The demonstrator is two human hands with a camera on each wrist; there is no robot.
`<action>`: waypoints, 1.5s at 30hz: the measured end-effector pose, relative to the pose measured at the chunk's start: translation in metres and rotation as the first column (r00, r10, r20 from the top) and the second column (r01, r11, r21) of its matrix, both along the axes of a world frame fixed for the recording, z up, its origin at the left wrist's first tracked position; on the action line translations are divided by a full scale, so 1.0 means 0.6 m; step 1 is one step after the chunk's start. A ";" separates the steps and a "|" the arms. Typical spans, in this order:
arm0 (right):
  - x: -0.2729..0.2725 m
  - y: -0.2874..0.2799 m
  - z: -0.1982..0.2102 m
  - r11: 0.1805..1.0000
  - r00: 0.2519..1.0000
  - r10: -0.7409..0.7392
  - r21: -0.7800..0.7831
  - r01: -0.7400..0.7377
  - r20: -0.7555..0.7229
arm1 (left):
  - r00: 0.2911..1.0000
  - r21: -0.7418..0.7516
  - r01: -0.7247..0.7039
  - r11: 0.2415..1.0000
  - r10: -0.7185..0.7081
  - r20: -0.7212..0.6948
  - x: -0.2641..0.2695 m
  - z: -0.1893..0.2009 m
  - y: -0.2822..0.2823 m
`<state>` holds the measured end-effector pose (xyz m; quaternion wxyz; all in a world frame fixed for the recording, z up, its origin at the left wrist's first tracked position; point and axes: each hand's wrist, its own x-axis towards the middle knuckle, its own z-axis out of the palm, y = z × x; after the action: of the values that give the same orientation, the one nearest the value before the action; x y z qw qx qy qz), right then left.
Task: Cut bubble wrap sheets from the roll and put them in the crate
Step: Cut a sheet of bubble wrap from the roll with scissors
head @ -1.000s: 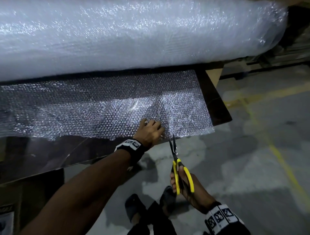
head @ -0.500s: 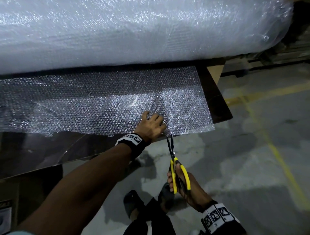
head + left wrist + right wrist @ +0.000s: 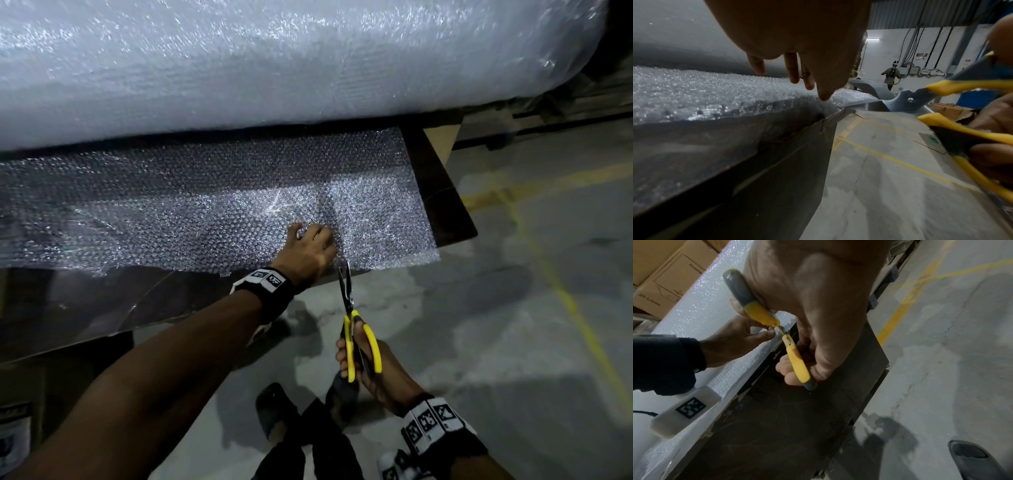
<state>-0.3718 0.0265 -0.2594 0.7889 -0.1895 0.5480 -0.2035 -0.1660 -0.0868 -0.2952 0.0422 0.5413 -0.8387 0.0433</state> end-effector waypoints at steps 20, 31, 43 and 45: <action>0.003 -0.022 -0.023 0.996 0.998 -0.001 -0.092 -0.004 -0.058 | 0.995 0.195 -0.078 0.978 0.064 0.079 -0.010 0.012 -0.002; -0.009 -0.040 -0.023 0.987 0.987 0.058 -0.138 -0.079 -0.151 | 0.997 0.115 -0.056 0.992 0.063 -0.051 -0.007 -0.011 0.041; 0.005 -0.052 -0.020 0.984 0.960 0.099 -0.115 -0.132 -0.261 | 0.996 0.094 -0.075 0.993 0.079 -0.040 -0.009 -0.019 0.073; 0.006 -0.053 -0.023 0.984 0.952 0.086 -0.125 -0.127 -0.292 | 0.996 0.093 -0.077 0.993 0.080 -0.036 -0.009 -0.019 0.073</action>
<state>-0.3683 -0.0051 -0.2732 0.6957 -0.3022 0.6292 -0.1697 -0.1713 -0.0432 -0.3064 0.0321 0.5760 -0.8168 -0.0042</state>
